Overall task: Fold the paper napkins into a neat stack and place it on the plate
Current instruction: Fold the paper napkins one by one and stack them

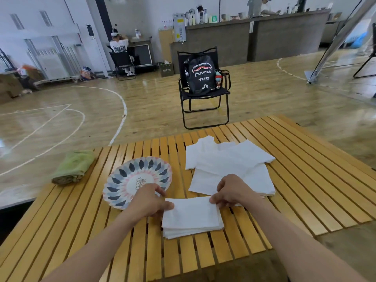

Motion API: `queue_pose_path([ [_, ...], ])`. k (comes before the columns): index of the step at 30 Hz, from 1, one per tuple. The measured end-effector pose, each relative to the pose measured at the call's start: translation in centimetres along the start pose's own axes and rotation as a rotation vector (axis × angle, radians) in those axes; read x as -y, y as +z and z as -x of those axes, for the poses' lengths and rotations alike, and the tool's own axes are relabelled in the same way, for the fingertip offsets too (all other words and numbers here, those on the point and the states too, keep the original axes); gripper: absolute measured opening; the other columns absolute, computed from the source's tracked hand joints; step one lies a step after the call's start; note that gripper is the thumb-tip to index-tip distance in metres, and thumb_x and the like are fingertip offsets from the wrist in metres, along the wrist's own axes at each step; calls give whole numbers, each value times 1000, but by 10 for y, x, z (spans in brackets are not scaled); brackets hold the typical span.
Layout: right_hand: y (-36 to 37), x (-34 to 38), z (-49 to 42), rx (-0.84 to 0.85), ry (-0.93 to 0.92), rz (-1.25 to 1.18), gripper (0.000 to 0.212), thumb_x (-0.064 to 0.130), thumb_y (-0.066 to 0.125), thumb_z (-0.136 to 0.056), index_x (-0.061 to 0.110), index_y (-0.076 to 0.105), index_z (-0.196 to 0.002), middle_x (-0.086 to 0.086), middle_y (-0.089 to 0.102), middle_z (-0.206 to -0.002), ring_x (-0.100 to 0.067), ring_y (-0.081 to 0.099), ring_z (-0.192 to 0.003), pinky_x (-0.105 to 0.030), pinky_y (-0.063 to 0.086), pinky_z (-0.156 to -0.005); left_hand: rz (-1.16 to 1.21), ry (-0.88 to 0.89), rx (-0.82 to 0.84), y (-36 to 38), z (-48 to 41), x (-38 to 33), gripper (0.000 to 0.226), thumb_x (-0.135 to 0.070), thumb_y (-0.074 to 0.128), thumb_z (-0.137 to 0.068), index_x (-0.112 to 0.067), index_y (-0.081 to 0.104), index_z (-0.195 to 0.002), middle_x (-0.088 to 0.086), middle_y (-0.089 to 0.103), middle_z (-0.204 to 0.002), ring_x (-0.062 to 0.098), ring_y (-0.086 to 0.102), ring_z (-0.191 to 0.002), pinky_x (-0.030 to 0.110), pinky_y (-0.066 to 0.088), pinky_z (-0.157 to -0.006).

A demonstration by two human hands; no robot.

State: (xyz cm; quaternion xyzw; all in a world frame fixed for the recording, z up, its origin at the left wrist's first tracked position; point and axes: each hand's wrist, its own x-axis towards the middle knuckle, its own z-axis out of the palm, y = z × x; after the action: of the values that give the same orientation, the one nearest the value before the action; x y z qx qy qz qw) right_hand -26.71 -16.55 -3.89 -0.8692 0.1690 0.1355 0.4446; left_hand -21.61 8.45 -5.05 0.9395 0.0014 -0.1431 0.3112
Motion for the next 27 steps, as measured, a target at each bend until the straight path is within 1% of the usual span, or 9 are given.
queue_pose_path([
  [2,4,-1,-4,-27,4,88,24,16,88,-73,8,65,-76,-13,78,-77,-26,76,-73,-28,56,-62,-212,59,-74,5,1,-1,45,-42,90,-57,-28,60,-87,-7,67,-81,9,67,-69,33,61,-66],
  [4,7,-1,-7,-37,7,167,25,21,89,-70,10,67,-68,-8,77,-71,-18,71,-62,-29,58,-69,-377,112,-105,7,1,-6,48,-52,88,-54,-31,58,-84,-12,62,-79,7,62,-74,34,58,-72],
  [7,7,-2,-12,-66,10,236,29,30,90,-66,13,68,-60,-2,72,-60,-14,64,-55,-30,58,-70,-448,156,-126,3,-5,-17,46,-54,87,-57,-33,58,-86,-15,58,-80,6,58,-80,30,55,-75],
  [11,-15,-7,-22,-244,8,81,28,33,85,-74,9,71,-73,-4,74,-61,-13,64,-54,-30,54,-60,-90,292,-89,0,-28,-44,30,-38,86,-71,-24,66,-88,-9,66,-83,8,64,-77,23,55,-66],
  [15,-42,-25,-33,-519,24,6,16,22,77,-82,19,61,-81,-2,73,-75,-19,71,-75,-33,55,-66,73,338,-70,19,-59,-75,15,-28,78,-84,-19,68,-92,-4,69,-92,14,65,-88,28,56,-79],
  [17,-46,-35,-40,-506,32,-6,17,19,78,-82,20,61,-82,-4,73,-84,-23,71,-85,-35,56,-70,51,331,-53,30,-74,-83,16,-29,75,-87,-18,68,-94,-4,68,-94,14,63,-91,27,53,-79],
  [20,-44,-43,-47,-442,62,-31,21,24,81,-79,18,63,-87,-5,73,-86,-23,71,-87,-40,59,-77,36,299,-23,43,-89,-87,17,-31,75,-86,-19,66,-95,-5,65,-92,14,61,-90,26,51,-78],
  [24,-39,-41,-52,-424,88,65,32,32,85,-73,20,61,-90,-1,72,-88,-21,70,-87,-33,53,-68,66,271,-28,52,-97,-86,16,-25,79,-83,-19,67,-93,-2,67,-94,16,63,-92,29,55,-83],
  [27,-35,-40,-56,-419,86,79,29,25,86,-72,25,58,-83,0,71,-90,-22,70,-89,-34,55,-71,79,278,-75,52,-96,-85,12,-21,78,-84,-19,70,-92,-2,67,-94,15,62,-92,22,49,-74],
])
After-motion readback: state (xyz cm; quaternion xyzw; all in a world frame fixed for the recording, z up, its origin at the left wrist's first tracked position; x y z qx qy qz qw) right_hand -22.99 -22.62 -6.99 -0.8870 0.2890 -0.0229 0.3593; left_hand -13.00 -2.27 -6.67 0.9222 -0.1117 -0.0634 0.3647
